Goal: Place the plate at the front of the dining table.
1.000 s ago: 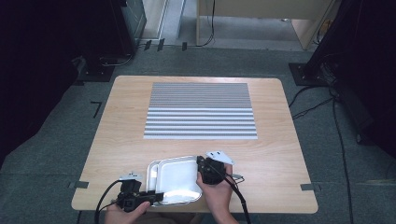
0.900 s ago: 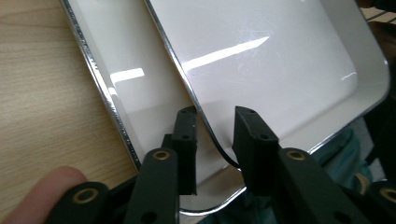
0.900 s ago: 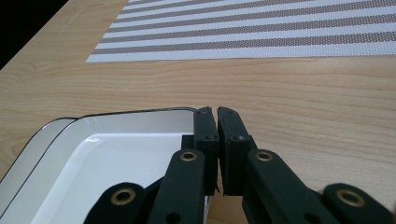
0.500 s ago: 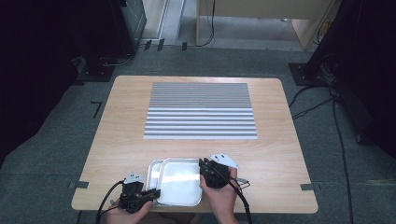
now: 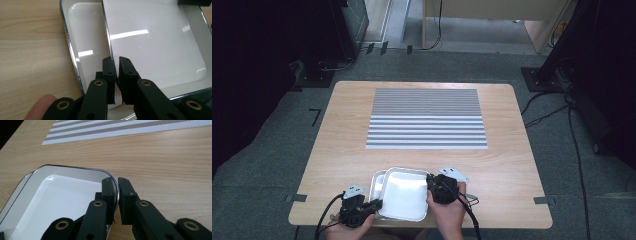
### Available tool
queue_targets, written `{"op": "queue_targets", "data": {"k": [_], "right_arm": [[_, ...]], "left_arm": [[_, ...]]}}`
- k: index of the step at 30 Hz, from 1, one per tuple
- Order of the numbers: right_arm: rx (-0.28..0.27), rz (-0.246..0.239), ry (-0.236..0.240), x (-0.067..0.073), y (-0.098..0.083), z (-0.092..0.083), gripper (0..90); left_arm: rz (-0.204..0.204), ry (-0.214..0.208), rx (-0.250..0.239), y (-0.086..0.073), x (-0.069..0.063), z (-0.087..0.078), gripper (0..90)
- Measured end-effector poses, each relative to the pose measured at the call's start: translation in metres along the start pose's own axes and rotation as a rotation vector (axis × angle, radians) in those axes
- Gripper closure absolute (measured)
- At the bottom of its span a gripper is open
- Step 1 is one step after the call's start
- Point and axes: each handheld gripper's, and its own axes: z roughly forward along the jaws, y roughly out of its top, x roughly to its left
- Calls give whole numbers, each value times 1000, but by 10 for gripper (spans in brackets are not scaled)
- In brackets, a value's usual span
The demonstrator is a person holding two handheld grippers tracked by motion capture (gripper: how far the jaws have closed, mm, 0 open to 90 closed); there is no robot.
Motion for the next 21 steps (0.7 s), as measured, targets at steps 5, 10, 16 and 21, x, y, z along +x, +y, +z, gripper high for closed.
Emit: {"op": "queue_targets", "data": {"k": [5,10,16,21], "right_arm": [[-4,-3,14,1,6,-2,861],[-11,-18,26,1,16,-3,862],[1,-36,51,-2,33,0,864],[-1,-39,70,-7,48,2,866]], "left_arm": [[0,18,-29,6,-1,-3,866],[3,21,-36,13,-3,-4,867],[-9,6,-46,24,-2,-3,865],[-6,-3,-59,36,-3,-1,863]]}}
